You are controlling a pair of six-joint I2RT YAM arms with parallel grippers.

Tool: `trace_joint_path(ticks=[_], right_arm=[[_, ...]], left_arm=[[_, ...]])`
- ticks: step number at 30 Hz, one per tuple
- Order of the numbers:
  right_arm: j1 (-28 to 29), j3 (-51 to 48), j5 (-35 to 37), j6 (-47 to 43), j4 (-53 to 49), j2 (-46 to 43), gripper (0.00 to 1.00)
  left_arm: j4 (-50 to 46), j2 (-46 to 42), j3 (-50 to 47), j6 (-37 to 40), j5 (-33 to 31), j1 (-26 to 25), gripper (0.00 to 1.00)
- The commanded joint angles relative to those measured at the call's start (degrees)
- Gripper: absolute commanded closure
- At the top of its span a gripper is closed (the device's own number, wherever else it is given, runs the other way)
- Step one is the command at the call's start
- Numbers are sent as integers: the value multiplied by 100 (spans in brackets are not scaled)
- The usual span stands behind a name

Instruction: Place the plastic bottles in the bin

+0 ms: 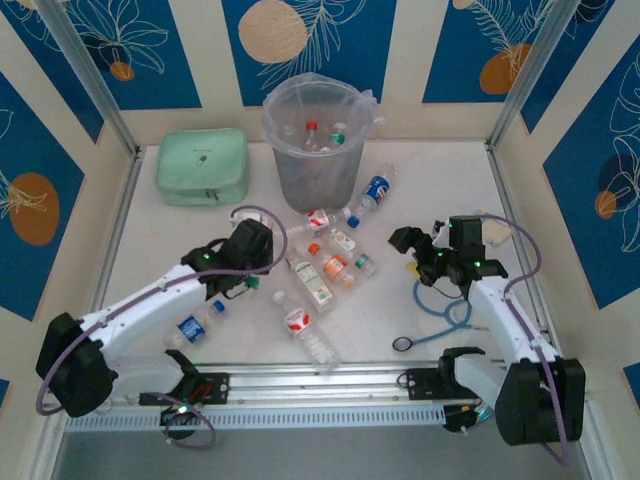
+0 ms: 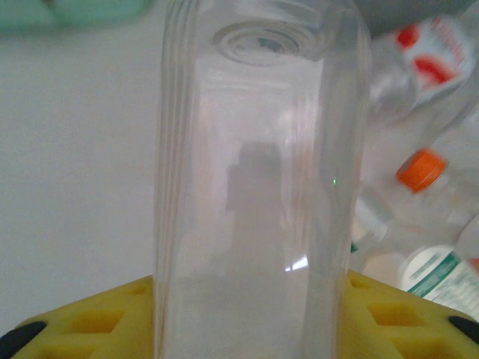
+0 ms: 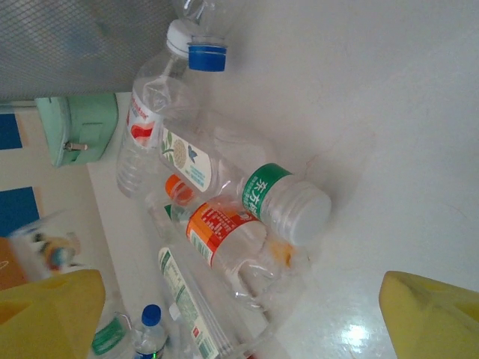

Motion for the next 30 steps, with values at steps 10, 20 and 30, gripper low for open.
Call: trace_joint_path(ticks=[10,20,30], right_arm=[[274,-31,-276,253,100,40,5],[291,34,11,-48,-800,-822,5],[275,-131,73,-33,-1074,-1270,5]], left_arm=[[-206,591,3041,2531,-1211,-30,100],[233,2557,5639,3673,-837,159,100],[-12,4356,7909,3224,587,846,100]])
